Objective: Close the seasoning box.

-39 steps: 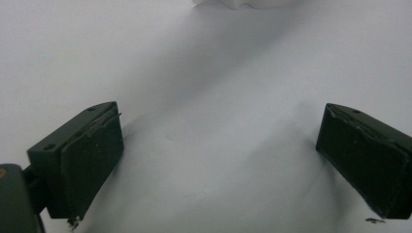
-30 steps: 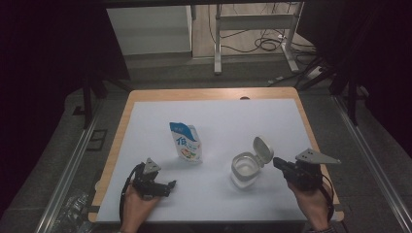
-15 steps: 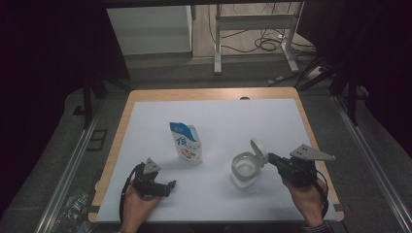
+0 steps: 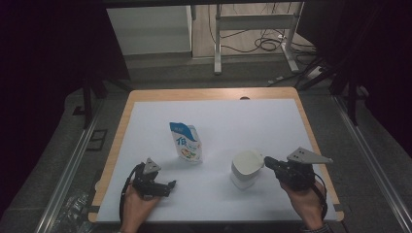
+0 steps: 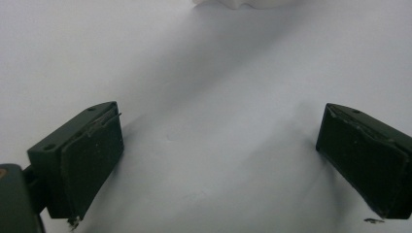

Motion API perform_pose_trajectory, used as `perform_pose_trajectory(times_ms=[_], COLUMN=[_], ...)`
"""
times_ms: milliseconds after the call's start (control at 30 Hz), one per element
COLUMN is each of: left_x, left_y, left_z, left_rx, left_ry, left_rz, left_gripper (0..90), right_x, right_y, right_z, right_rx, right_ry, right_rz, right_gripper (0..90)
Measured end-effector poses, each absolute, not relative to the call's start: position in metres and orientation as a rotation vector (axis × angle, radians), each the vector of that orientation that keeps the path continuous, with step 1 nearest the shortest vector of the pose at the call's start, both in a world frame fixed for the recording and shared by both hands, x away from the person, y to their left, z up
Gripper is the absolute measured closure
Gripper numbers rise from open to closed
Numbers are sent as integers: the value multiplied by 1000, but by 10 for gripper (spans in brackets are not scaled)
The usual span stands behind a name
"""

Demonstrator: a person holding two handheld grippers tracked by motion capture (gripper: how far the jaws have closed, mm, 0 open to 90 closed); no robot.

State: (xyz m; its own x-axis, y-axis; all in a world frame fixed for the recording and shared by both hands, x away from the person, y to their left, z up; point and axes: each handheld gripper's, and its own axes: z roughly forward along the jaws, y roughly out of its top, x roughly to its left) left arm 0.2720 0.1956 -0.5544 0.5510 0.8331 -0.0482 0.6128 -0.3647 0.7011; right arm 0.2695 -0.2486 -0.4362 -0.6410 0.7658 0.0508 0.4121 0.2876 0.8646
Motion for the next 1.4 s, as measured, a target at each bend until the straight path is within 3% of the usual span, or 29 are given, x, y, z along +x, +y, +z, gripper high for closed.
perform_pose_trajectory(times_ms=[1400], left_x=[272], left_y=[196], left_z=[-554], left_rx=[2104], left_ry=[1158], left_rz=[417], left_gripper=[32], right_x=[243], right_y=[-251], right_z=[-475], right_rx=[965], right_ry=[2340], right_rz=[1271], right_gripper=[841])
